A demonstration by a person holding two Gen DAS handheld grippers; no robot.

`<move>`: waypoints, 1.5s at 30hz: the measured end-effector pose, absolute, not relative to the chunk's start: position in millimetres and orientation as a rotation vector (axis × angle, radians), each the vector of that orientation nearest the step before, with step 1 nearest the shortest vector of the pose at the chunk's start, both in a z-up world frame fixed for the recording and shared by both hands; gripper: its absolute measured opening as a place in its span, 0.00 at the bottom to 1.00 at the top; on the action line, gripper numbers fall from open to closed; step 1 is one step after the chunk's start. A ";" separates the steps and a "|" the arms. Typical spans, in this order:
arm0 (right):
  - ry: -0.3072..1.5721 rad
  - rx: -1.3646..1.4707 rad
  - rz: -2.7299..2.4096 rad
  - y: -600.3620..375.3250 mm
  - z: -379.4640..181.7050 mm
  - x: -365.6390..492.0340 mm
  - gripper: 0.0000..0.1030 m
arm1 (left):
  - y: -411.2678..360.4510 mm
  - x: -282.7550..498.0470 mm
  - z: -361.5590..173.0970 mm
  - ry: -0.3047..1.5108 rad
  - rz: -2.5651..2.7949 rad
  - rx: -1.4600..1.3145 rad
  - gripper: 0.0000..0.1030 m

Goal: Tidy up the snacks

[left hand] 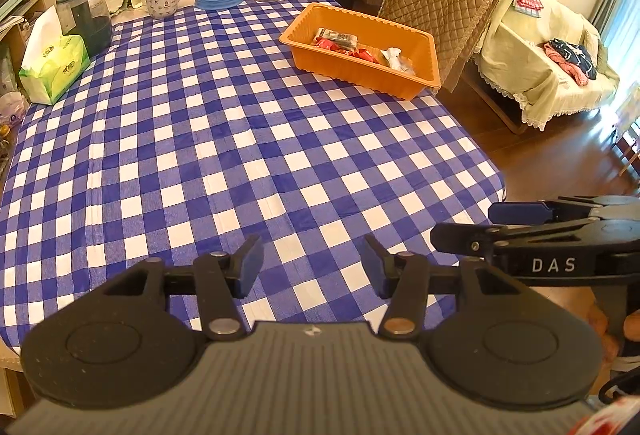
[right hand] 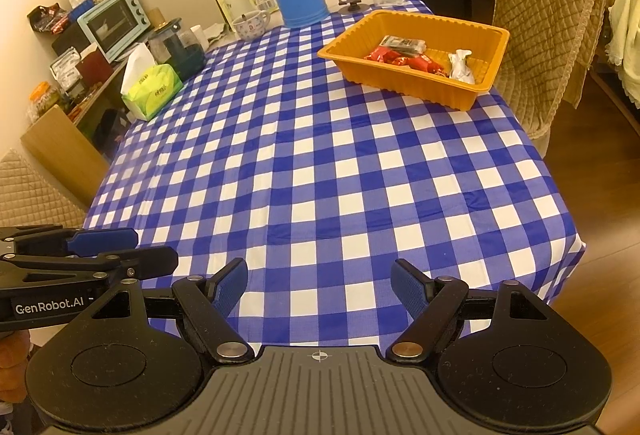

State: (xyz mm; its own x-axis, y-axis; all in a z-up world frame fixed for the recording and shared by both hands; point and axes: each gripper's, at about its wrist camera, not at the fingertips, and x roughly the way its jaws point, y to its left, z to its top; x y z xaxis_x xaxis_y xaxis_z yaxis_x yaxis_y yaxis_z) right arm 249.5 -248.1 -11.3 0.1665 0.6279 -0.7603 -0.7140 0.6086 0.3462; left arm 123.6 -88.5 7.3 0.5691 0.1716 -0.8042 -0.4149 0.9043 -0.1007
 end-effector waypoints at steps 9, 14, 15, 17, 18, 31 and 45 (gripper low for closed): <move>1.029 -0.099 0.958 -247.1 -12.0 250.6 0.76 | -87.0 125.7 6.6 0.907 0.348 -0.300 0.49; 1.028 -0.099 0.957 -246.0 -12.0 250.7 0.76 | -86.6 126.7 6.1 0.908 0.348 -0.299 0.50; 1.029 -0.100 0.957 -246.0 -12.2 250.9 0.76 | -86.6 126.7 6.1 0.908 0.348 -0.299 0.50; 1.029 -0.099 0.957 -245.7 -12.1 250.9 0.76 | -86.5 126.9 6.0 0.908 0.348 -0.299 0.50; 1.029 -0.100 0.956 -245.9 -12.2 251.1 0.76 | -86.2 126.8 6.1 0.908 0.348 -0.299 0.50; 1.031 -0.100 0.956 -245.1 -12.8 252.6 0.76 | -83.9 131.3 4.5 0.912 0.347 -0.300 0.50; 1.031 -0.099 0.954 -244.3 -13.8 254.4 0.76 | -83.4 131.7 5.1 0.911 0.345 -0.300 0.50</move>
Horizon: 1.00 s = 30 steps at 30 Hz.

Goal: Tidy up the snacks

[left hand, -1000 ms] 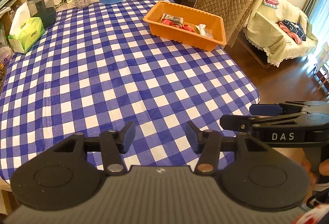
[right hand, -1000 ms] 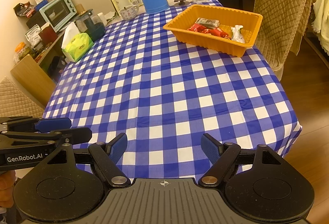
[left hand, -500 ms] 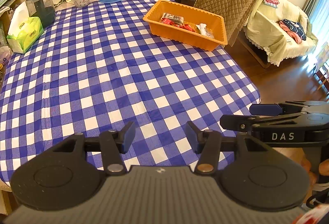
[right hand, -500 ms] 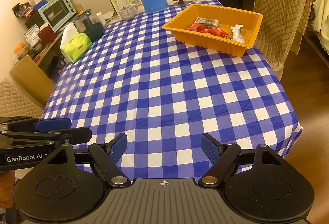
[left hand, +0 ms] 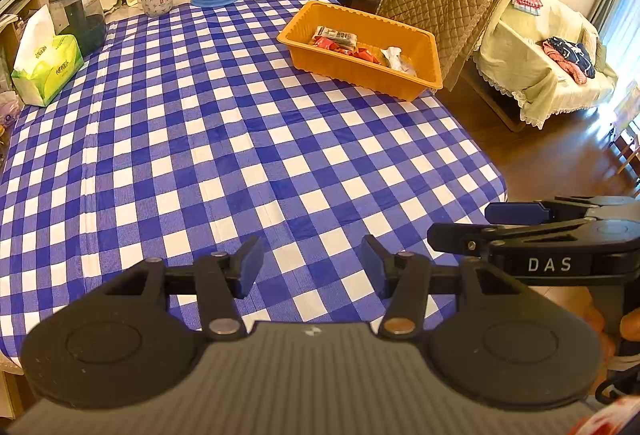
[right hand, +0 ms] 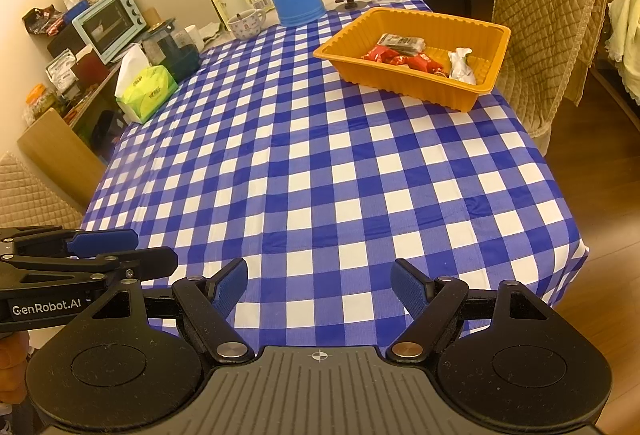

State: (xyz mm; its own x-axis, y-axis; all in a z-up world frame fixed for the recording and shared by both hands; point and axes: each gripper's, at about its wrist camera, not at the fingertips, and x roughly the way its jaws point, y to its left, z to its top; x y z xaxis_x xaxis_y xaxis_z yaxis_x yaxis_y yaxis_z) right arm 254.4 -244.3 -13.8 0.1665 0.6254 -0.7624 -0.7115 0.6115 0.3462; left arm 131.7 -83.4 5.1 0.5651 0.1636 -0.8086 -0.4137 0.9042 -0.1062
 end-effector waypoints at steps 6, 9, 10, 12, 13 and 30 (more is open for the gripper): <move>1.032 -0.100 0.955 -244.3 -13.4 254.9 0.76 | -83.1 132.7 4.8 0.912 0.344 -0.301 0.50; 1.032 -0.100 0.955 -244.4 -13.6 254.7 0.76 | -82.9 133.3 5.3 0.914 0.345 -0.301 0.50; 1.032 -0.100 0.955 -244.4 -13.4 254.6 0.76 | -82.8 133.7 5.2 0.914 0.345 -0.302 0.50; 1.031 -0.100 0.956 -244.2 -13.3 254.6 0.76 | -82.7 133.9 5.2 0.914 0.345 -0.302 0.50; 1.032 -0.100 0.956 -244.0 -13.1 254.6 0.76 | -82.7 133.7 5.2 0.914 0.345 -0.301 0.50; 1.033 -0.101 0.956 -243.7 -13.3 255.4 0.76 | -78.1 137.9 4.0 0.920 0.347 -0.310 0.50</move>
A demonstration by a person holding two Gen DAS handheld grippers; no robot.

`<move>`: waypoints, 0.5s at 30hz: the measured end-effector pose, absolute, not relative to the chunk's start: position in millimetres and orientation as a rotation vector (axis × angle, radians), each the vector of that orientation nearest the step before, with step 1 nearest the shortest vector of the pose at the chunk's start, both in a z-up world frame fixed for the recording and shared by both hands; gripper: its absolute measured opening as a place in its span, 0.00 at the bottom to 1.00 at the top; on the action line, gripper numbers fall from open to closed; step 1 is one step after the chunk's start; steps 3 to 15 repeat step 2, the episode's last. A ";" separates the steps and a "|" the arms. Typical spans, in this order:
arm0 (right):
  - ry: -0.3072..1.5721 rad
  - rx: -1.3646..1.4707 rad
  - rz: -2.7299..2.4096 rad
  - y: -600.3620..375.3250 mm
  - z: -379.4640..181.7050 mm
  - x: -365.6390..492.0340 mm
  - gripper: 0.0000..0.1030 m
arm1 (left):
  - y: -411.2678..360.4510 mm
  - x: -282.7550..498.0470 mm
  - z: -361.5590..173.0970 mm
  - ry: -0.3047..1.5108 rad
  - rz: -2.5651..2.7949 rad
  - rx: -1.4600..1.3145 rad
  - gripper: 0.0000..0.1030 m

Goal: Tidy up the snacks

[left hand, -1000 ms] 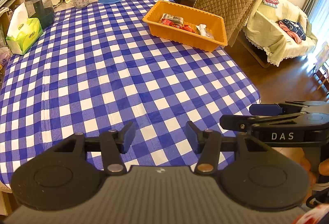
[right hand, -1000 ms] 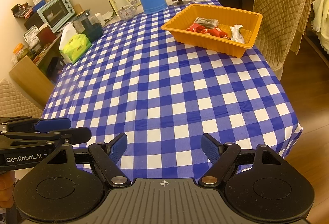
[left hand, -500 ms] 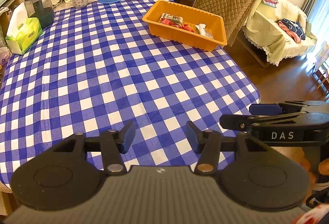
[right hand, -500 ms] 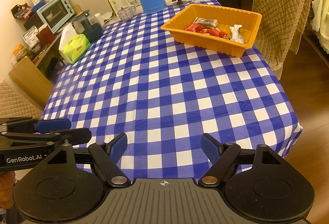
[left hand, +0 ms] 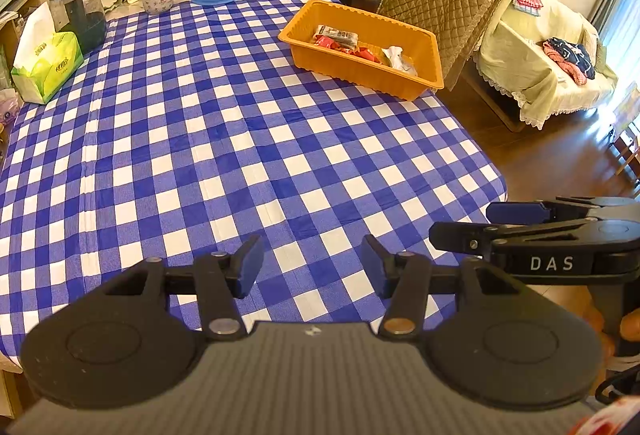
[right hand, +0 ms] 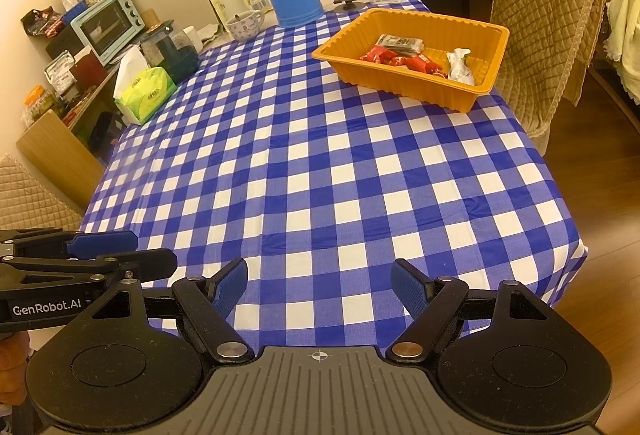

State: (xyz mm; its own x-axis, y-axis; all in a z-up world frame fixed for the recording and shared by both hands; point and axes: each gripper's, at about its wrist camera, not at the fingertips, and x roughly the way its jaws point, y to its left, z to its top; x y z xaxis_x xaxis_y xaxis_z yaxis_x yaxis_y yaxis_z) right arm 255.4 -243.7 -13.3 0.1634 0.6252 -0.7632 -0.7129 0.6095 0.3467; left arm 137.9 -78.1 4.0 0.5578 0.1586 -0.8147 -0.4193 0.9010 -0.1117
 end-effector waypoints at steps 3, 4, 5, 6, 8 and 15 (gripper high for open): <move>1.034 -0.101 0.956 -243.4 -13.5 255.9 0.76 | -74.9 138.1 2.6 0.932 0.350 -0.319 0.51; 1.034 -0.101 0.956 -243.4 -13.5 255.9 0.76 | -74.9 138.1 2.6 0.932 0.350 -0.319 0.51; 1.034 -0.101 0.956 -243.4 -13.5 255.9 0.76 | -74.9 138.1 2.6 0.932 0.350 -0.319 0.51; 1.034 -0.101 0.956 -243.4 -13.5 255.9 0.76 | -74.9 138.1 2.6 0.932 0.350 -0.319 0.51; 1.034 -0.101 0.956 -243.4 -13.5 255.9 0.76 | -74.9 138.1 2.6 0.932 0.350 -0.319 0.51; 1.034 -0.101 0.956 -243.4 -13.5 255.9 0.76 | -74.9 138.1 2.6 0.932 0.350 -0.319 0.51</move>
